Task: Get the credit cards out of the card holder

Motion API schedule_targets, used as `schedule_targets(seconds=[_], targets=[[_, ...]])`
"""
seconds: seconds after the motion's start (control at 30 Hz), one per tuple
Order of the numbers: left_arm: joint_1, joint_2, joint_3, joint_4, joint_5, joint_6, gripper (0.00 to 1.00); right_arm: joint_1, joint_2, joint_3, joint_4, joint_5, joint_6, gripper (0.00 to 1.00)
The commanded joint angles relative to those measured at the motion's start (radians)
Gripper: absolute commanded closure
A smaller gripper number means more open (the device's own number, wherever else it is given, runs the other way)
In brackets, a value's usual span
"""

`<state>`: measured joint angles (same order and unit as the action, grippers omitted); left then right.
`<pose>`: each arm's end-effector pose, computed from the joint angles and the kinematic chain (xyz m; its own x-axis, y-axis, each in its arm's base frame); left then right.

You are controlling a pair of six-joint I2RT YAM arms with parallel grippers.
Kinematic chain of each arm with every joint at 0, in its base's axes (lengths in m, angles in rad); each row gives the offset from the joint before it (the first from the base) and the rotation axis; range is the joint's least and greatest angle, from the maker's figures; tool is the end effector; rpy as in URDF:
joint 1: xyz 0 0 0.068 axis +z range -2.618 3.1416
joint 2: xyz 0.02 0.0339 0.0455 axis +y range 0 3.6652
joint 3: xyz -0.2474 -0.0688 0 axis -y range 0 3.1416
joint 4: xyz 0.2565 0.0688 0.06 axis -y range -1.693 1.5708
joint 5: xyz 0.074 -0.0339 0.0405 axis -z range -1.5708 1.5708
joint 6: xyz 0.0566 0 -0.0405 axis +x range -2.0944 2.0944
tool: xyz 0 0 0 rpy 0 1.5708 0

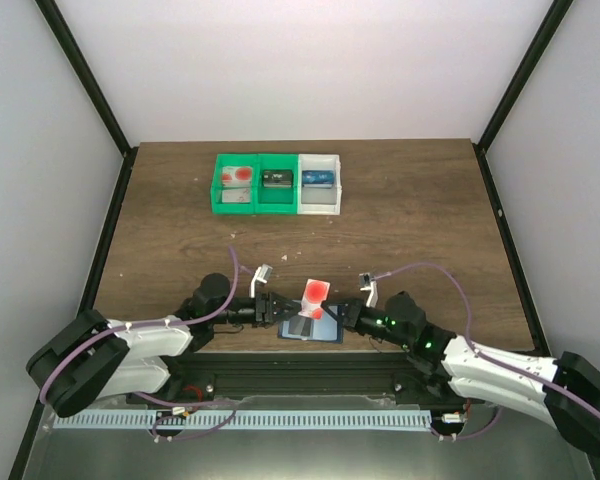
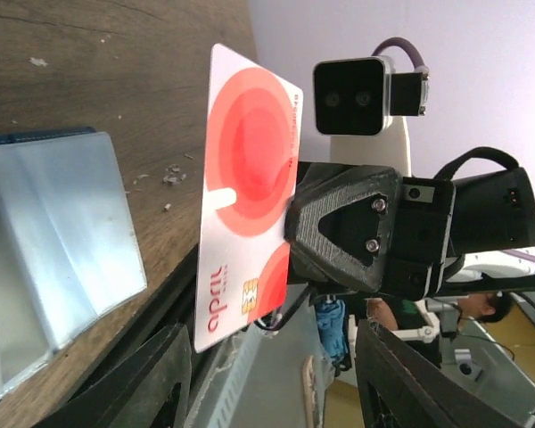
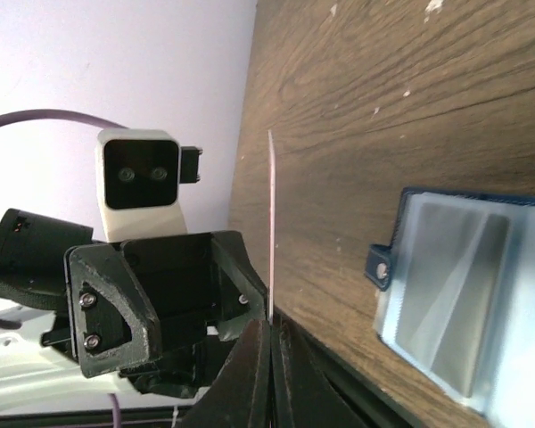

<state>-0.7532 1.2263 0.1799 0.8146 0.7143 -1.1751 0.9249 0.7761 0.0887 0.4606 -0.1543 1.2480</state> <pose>0.1428 -0.1847 0.1275 -0.9706 -0.0456 -0.2363 0.2238 0.1894 -0.9561 0.1173 0.1700 0.1412 -0.8767 0.3937 -0.2763 -0.1505 0.3210 0.9350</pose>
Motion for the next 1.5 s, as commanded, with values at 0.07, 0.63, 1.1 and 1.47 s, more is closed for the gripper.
schedule_targets(seconds=[0.07, 0.63, 1.1, 1.47], targets=[[-0.002, 0.003, -0.005, 0.07, 0.023, -0.026, 0.49, -0.001, 0.07, 0.051, 0.184, -0.098, 0.032, 1.0], [-0.002, 0.022, -0.035, 0.174, 0.087, -0.057, 1.0, 0.0, 0.042, 0.059, 0.081, -0.171, -0.1, 0.81], [-0.003, -0.18, 0.013, -0.227, 0.257, 0.161, 1.0, -0.011, -0.175, 0.432, -0.818, -0.064, -0.58, 0.61], [-0.003, -0.268, 0.041, -0.38, 0.332, 0.247, 1.0, -0.011, -0.064, 0.533, -0.827, -0.276, -0.662, 0.59]])
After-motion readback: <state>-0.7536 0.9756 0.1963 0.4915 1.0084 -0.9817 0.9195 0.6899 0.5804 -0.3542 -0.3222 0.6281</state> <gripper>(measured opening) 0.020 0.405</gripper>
